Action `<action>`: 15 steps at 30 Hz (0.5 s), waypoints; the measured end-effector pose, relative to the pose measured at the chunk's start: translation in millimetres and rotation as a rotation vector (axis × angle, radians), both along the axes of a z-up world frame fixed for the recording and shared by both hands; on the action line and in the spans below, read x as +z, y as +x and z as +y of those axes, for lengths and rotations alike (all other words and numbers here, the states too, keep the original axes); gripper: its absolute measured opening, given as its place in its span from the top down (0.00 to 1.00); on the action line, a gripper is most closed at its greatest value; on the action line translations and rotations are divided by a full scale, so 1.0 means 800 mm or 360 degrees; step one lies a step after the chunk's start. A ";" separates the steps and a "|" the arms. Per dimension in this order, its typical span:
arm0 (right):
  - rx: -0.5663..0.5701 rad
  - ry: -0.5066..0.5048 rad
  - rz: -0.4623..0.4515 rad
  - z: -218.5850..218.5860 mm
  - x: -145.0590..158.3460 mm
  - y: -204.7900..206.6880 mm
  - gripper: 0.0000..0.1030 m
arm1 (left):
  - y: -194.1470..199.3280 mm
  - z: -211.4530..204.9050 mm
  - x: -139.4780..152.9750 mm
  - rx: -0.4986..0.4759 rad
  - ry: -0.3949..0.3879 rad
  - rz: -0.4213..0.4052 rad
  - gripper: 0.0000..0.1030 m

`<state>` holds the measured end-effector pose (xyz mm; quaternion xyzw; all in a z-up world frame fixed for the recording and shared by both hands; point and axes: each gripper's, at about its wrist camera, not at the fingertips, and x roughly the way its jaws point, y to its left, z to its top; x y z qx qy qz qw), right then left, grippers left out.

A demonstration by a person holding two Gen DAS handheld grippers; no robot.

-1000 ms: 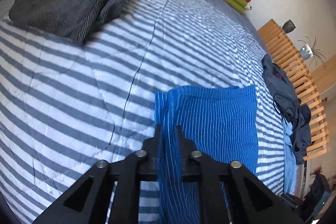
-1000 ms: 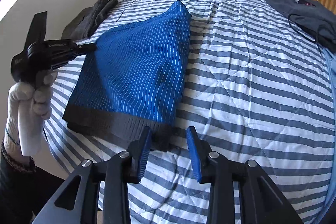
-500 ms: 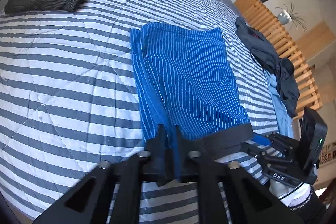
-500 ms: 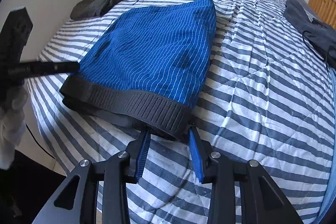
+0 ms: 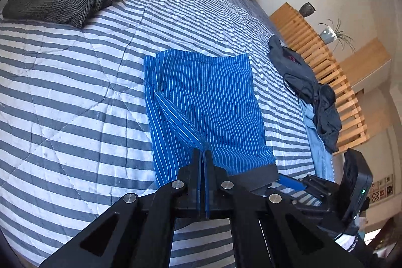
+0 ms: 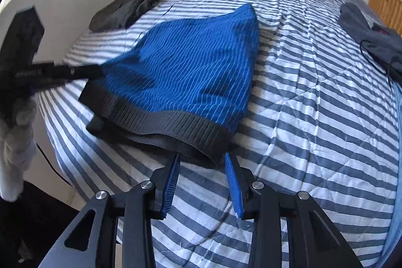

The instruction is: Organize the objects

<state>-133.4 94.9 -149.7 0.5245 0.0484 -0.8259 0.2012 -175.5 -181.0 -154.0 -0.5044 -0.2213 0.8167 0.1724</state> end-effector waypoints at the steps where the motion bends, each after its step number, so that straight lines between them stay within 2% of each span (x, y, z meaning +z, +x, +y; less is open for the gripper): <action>1: 0.0015 0.0012 0.0001 -0.002 -0.002 0.001 0.66 | 0.000 0.000 -0.001 0.0002 0.0003 -0.0002 0.99; 4: 0.0008 0.0107 0.0065 -0.011 -0.005 0.002 0.64 | -0.001 0.001 0.002 0.0014 0.0034 0.0007 0.99; 6: 0.0025 0.0113 0.0066 -0.013 -0.006 -0.002 0.64 | -0.001 0.000 0.004 0.0011 0.0052 0.0013 0.99; 9: -0.0039 0.0230 0.0127 -0.009 -0.005 -0.004 0.65 | 0.003 0.000 0.006 0.0014 0.0018 0.0024 0.99; 10: -0.0084 0.0247 0.0132 -0.001 -0.004 -0.007 0.79 | 0.005 -0.001 0.004 0.0010 0.0007 0.0015 0.99; 12: -0.0109 0.0132 0.0049 0.021 -0.004 -0.011 0.94 | 0.012 -0.001 -0.009 -0.0005 -0.0048 -0.0020 0.99; 13: -0.0104 0.0101 0.0011 0.028 -0.005 -0.011 0.94 | 0.014 -0.001 -0.018 -0.0007 -0.0071 -0.0047 0.99; 15: -0.0045 0.0135 -0.0006 0.030 -0.007 -0.004 0.94 | 0.016 -0.001 -0.034 -0.0011 -0.0113 -0.0104 0.99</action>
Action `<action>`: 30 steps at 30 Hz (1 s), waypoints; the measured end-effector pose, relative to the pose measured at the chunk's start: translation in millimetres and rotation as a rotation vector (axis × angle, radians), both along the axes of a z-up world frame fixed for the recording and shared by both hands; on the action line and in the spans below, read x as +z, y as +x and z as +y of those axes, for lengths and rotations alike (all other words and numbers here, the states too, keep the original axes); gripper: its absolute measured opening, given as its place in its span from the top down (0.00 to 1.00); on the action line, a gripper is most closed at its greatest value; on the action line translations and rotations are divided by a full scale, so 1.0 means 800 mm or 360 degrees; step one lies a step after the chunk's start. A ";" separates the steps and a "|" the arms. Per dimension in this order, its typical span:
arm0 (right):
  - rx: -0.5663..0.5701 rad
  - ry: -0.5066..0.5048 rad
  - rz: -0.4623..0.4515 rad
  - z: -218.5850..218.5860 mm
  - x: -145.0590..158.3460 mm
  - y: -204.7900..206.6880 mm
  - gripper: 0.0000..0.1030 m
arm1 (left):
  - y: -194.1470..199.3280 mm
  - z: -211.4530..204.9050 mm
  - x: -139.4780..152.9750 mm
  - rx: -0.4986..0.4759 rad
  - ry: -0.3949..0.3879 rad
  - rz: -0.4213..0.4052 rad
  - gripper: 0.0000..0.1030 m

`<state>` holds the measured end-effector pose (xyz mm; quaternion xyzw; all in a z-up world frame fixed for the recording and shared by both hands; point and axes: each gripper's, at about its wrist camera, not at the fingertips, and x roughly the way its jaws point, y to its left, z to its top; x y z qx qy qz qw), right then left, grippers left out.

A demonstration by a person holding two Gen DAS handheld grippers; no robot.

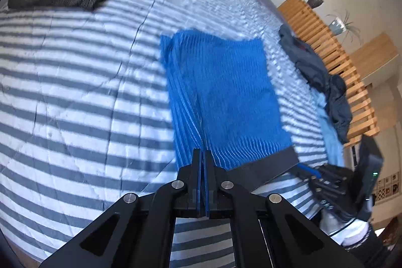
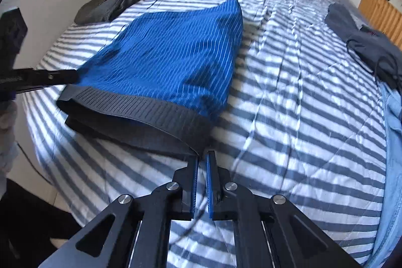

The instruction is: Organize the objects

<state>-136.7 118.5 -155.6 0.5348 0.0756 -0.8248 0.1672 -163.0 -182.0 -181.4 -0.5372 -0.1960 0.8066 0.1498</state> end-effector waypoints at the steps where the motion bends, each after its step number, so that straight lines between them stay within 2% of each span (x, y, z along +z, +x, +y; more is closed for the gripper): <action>1: 0.0044 0.0018 -0.0008 -0.002 0.000 0.005 0.94 | 0.002 -0.003 -0.006 0.0007 -0.0001 -0.0014 0.99; 4: 0.0102 -0.0032 -0.0025 0.001 0.011 0.014 0.91 | 0.005 -0.009 -0.008 -0.0006 0.0052 -0.0027 0.99; 7: 0.0007 -0.0270 0.0020 0.023 0.036 0.007 0.88 | 0.006 -0.012 -0.001 0.0025 0.0023 -0.0006 0.99; 8: -0.0020 -0.0293 0.0033 0.023 0.039 0.000 0.88 | 0.005 -0.013 0.002 0.0032 0.0002 0.0006 0.99; 11: -0.0051 -0.0298 0.0115 0.005 0.043 -0.026 0.88 | -0.002 -0.010 0.019 0.0080 -0.0067 0.0080 0.99; 15: -0.0026 -0.0255 0.0060 -0.019 0.019 -0.046 0.88 | -0.005 -0.005 0.035 0.0048 -0.0035 0.0139 0.99; 17: 0.0019 -0.0137 0.0007 -0.025 0.000 -0.041 0.88 | -0.006 -0.004 0.036 0.0035 -0.0031 0.0151 0.99; 20: 0.0087 -0.0050 -0.0024 -0.017 -0.008 -0.021 0.88 | -0.010 0.005 0.014 -0.0018 -0.0110 0.0059 0.99; 22: 0.0102 -0.0074 -0.0087 -0.005 -0.005 -0.019 0.87 | -0.014 0.007 -0.009 -0.0011 -0.0212 -0.0063 0.98; 25: 0.0069 -0.0136 -0.0088 0.018 0.010 -0.020 0.84 | -0.020 -0.004 -0.005 0.0056 -0.0129 -0.0061 0.97; 26: 0.0033 -0.0158 -0.0063 0.027 0.018 -0.029 0.82 | -0.024 -0.010 0.003 0.0092 -0.0103 -0.0033 0.95; 27: 0.0004 -0.0175 -0.0048 0.032 0.023 -0.036 0.74 | -0.028 -0.015 0.010 0.0130 -0.0076 -0.0007 0.82; 28: -0.0042 -0.0200 -0.0030 0.038 0.028 -0.049 0.66 | -0.034 -0.019 0.016 0.0148 -0.0034 0.0006 0.64; 30: -0.0119 -0.0279 -0.0009 0.046 0.035 -0.074 0.63 | -0.047 -0.023 0.020 0.0181 0.0034 0.0017 0.48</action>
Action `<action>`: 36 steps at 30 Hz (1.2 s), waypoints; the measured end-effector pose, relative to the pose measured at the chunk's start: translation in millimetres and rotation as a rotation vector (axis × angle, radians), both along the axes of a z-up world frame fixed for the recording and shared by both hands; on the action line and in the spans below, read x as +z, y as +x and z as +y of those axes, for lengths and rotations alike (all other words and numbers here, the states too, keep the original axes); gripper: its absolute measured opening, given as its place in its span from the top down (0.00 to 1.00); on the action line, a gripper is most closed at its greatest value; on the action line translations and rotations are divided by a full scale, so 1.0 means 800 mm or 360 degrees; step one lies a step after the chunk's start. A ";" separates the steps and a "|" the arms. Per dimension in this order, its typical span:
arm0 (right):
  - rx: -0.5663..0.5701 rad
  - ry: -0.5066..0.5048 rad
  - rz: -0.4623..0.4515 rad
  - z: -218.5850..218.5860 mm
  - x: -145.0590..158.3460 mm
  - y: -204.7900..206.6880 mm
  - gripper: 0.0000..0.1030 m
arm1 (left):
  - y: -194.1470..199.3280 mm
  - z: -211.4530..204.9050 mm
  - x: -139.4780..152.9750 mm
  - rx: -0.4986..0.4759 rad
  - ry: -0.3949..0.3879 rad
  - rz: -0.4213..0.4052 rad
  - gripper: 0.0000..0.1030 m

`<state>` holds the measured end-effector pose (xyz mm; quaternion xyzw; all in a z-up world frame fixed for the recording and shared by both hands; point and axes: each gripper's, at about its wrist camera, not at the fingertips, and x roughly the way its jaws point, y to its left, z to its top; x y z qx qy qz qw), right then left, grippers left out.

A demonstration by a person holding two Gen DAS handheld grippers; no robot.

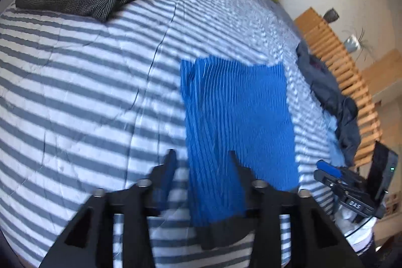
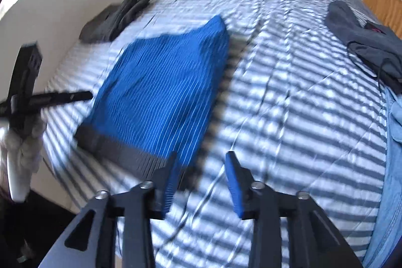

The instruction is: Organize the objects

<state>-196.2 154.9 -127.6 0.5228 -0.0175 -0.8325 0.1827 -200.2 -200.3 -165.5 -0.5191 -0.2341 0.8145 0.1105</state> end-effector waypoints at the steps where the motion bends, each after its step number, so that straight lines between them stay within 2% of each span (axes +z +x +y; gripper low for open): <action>1: -0.0025 -0.0045 -0.0014 0.002 -0.001 -0.016 0.63 | -0.007 0.000 0.001 0.0002 0.0013 0.0001 0.48; 4: -0.0090 -0.0135 -0.0049 0.006 -0.008 -0.042 0.63 | -0.025 0.000 -0.010 0.0024 0.0026 -0.0052 0.49; 8: -0.0117 -0.0238 -0.0186 0.009 -0.033 -0.074 0.63 | -0.035 0.004 -0.029 -0.0005 0.0033 -0.0119 0.50; 11: -0.0139 -0.0326 -0.0282 0.016 -0.051 -0.086 0.63 | -0.031 0.004 -0.037 -0.0010 0.0020 -0.0122 0.58; 15: -0.0140 -0.0433 -0.0338 0.024 -0.065 -0.086 0.63 | -0.033 0.001 -0.046 -0.0013 0.0017 -0.0121 0.71; 19: -0.0077 -0.0444 -0.0330 0.017 -0.066 -0.088 0.63 | -0.038 0.012 -0.050 -0.0051 -0.0028 -0.0106 0.84; 22: -0.0022 -0.0432 -0.0321 0.007 -0.065 -0.089 0.64 | -0.039 0.020 -0.052 -0.0078 -0.0032 -0.0104 0.90; 24: -0.0008 -0.0419 -0.0314 0.003 -0.065 -0.091 0.69 | -0.040 0.023 -0.053 -0.0093 -0.0033 -0.0100 0.91; 27: 0.0010 -0.0464 -0.0388 0.002 -0.074 -0.094 0.93 | -0.040 0.023 -0.054 -0.0115 -0.0010 -0.0096 0.94; 32: -0.0043 -0.0544 -0.0355 0.010 -0.067 -0.090 0.98 | -0.035 0.013 -0.050 -0.0086 0.0105 -0.0077 0.95; 36: -0.0072 -0.0643 -0.0300 0.024 -0.047 -0.083 0.98 | -0.023 -0.001 -0.023 -0.0060 0.0218 0.0014 0.96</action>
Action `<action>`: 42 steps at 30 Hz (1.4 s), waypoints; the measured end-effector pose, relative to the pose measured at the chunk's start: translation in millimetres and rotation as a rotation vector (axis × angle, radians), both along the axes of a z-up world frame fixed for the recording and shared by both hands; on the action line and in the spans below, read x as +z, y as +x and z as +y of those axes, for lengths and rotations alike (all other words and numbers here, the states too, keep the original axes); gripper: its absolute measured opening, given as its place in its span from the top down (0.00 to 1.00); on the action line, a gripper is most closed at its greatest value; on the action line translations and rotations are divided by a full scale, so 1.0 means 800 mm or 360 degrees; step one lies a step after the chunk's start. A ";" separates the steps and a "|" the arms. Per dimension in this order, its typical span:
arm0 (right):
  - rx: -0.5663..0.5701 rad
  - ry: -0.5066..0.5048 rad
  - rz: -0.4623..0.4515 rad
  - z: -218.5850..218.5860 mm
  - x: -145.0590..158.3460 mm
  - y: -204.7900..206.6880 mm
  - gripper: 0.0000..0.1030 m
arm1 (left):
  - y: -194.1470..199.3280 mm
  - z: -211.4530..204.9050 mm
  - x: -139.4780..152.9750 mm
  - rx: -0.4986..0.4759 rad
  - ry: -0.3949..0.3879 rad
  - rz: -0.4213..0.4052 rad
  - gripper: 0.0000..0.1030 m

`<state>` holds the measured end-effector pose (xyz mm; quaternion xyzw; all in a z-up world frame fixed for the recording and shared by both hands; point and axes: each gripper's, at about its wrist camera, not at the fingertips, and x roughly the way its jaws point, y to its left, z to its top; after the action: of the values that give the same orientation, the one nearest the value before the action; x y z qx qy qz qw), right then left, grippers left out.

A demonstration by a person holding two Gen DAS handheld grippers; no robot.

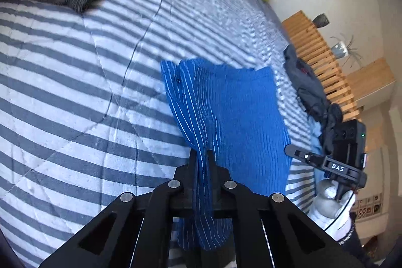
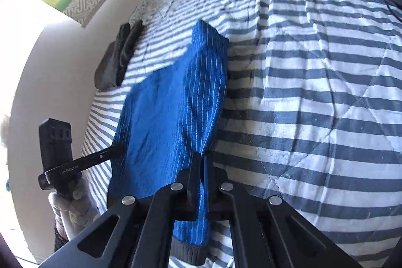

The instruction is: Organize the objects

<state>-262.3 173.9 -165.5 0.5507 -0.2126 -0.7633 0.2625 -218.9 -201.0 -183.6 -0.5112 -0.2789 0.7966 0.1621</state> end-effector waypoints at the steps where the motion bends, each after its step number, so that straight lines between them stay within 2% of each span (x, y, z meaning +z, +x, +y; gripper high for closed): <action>1: -0.0016 -0.0022 0.0016 0.004 0.007 0.002 0.99 | 0.003 0.000 0.009 0.0001 0.0035 0.0030 0.96; 6: -0.0068 -0.0141 0.0108 0.013 0.042 0.018 0.99 | 0.024 0.005 0.061 -0.0026 0.0010 0.0219 0.96; 10: -0.0107 -0.0177 0.0146 0.015 0.064 0.030 0.99 | 0.038 0.000 0.083 -0.0010 0.0066 0.0268 0.96; 12: -0.0125 -0.0217 0.0168 0.022 0.077 0.040 0.99 | 0.052 0.003 0.100 -0.0013 0.0040 0.0327 0.96; 16: -0.0151 -0.0277 0.0248 0.035 0.113 0.075 0.99 | 0.097 0.003 0.128 -0.0024 0.0068 0.0413 0.96; 20: -0.0147 -0.0300 0.0273 0.041 0.142 0.112 0.99 | 0.146 0.001 0.144 -0.0018 0.0112 0.0440 0.96; 25: -0.0144 -0.0278 0.0250 0.043 0.154 0.148 0.99 | 0.177 -0.005 0.131 -0.0016 0.0240 0.0336 0.96; 27: -0.0135 -0.0267 0.0208 0.041 0.142 0.141 0.99 | 0.169 -0.010 0.120 0.0006 0.0237 0.0278 0.96; 30: -0.0174 -0.0242 0.0115 0.036 0.114 0.111 0.99 | 0.125 -0.017 0.086 0.0056 0.0252 0.0127 0.96; 33: -0.0226 -0.0204 0.0040 0.027 0.084 0.062 0.99 | 0.072 -0.019 0.063 0.0099 0.0162 0.0044 0.96; 35: -0.0260 -0.0151 0.0001 0.021 0.065 0.025 0.99 | 0.039 -0.018 0.053 0.0098 0.0098 0.0023 0.95; 38: -0.0297 -0.0079 -0.0048 0.015 0.040 -0.020 0.99 | -0.005 -0.019 0.035 0.0125 0.0079 -0.0013 0.95; 40: -0.0292 -0.0029 -0.0063 0.010 0.029 -0.035 0.99 | -0.024 -0.019 0.021 0.0133 0.0078 -0.0052 0.95; 42: -0.0286 0.0018 -0.0077 0.008 0.017 -0.046 0.99 | -0.039 -0.016 0.008 0.0113 0.0001 -0.0074 0.95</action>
<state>-298.9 180.4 -151.5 0.5490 -0.2631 -0.7716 0.1845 -250.2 -213.6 -176.8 -0.5192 -0.3007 0.7898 0.1273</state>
